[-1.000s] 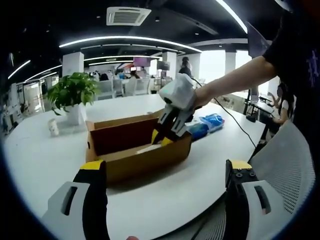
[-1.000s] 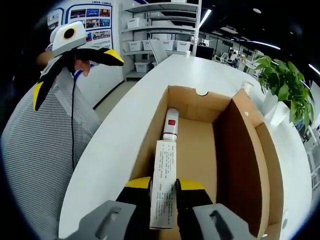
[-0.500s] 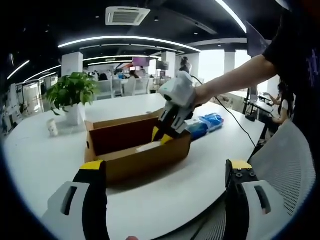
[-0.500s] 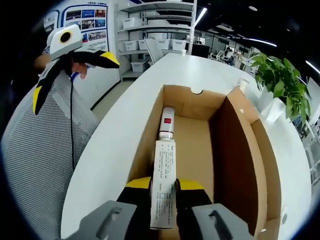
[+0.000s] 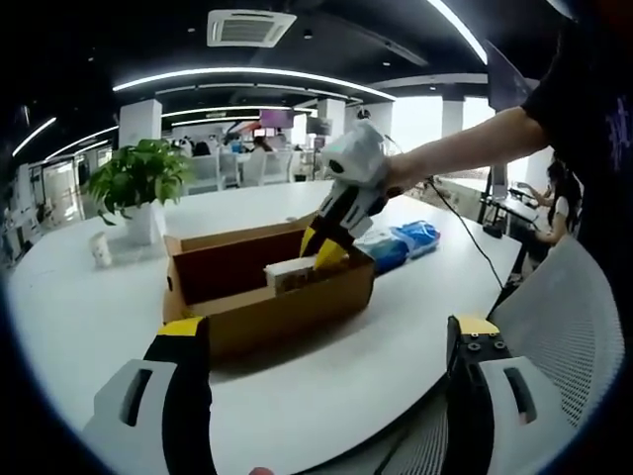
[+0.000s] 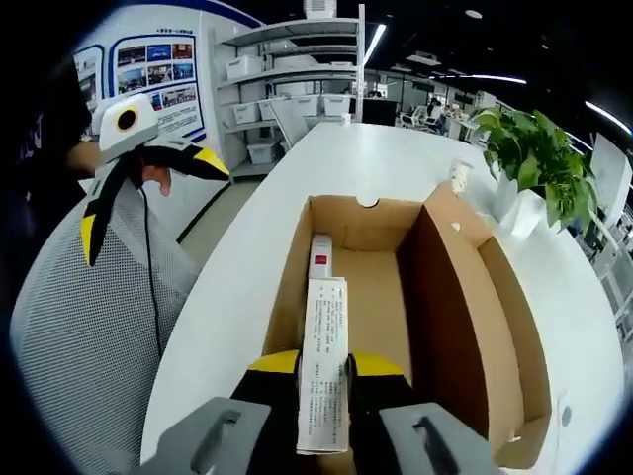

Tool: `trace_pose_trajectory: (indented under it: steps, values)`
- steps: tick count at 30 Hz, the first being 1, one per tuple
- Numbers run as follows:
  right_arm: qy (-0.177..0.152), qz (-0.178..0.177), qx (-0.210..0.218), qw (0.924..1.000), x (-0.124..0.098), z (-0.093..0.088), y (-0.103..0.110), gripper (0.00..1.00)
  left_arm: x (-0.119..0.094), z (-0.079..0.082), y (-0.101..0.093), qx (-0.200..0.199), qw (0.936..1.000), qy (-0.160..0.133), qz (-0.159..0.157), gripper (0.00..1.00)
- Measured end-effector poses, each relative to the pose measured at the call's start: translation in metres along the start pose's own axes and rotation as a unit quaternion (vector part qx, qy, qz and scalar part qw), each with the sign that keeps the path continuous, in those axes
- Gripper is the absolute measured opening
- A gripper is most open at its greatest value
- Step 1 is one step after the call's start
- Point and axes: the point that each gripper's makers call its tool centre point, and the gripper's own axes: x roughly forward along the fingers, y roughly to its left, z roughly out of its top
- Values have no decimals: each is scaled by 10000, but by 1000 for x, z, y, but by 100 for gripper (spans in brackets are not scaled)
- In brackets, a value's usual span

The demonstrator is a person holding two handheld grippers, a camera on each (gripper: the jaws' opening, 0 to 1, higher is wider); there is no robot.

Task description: Operate the shoe box by opening the lid, removing the specified soft item, and placing it in the target area until the item is outside and the box remains undamaged.

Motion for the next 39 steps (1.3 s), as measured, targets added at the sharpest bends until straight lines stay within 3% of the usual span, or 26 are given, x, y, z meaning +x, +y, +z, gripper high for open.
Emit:
trace_pose_trajectory:
  steps: [26, 39]
  values:
    - [-421, -162, -226, 9987, -64, 40, -10, 13, -1, 0, -1, -9, 10000, -22, -4, 99]
    - [-390, -432, -310, 9978, -100, 31, -24, 13, -2, 1, 3, 26, 10000, -40, 73, 99]
